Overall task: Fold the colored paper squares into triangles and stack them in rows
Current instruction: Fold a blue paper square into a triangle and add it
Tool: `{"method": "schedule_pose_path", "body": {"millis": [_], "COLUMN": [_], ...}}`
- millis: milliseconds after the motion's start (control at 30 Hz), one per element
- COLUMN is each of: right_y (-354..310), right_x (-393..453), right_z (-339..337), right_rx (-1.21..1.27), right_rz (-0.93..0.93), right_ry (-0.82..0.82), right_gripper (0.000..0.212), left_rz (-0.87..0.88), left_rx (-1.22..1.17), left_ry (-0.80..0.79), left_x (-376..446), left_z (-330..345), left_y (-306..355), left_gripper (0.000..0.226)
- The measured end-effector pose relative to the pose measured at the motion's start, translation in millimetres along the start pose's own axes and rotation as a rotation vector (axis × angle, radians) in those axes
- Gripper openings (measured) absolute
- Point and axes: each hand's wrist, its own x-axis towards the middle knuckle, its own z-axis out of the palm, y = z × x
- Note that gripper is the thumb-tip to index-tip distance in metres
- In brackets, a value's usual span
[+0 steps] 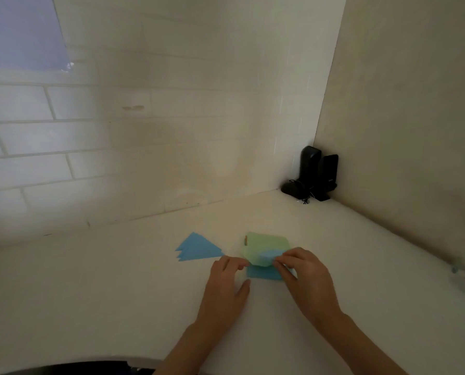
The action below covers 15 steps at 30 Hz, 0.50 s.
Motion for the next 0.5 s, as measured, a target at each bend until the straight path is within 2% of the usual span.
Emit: {"method": "schedule_pose_path", "body": {"millis": [100,233,367,500], "right_y": [-1.6,0.4,2.5,5.3], "right_x": [-21.8,-46.6,-54.8,-48.7], "right_z": [-13.4,-12.7,-5.0,-3.8], "right_rx": [-0.081,-0.117,-0.054,0.068], "right_rz": [-0.074,-0.091,-0.005,0.105], "right_ry": [0.001,-0.107,-0.172,-0.271], "right_gripper": [0.011,0.025,0.025,0.015], "left_rz": [0.089,0.161,0.150,0.097], "left_rx": [-0.015,0.003,0.082,0.082], "left_ry": [0.004,-0.068,-0.182,-0.159], "left_x": [-7.3,-18.0,-18.6,-15.5], "left_z": [-3.0,3.9,12.0,14.5], "left_y": [14.3,24.2,18.6,21.5], "left_gripper": [0.032,0.030,0.025,0.028]}}
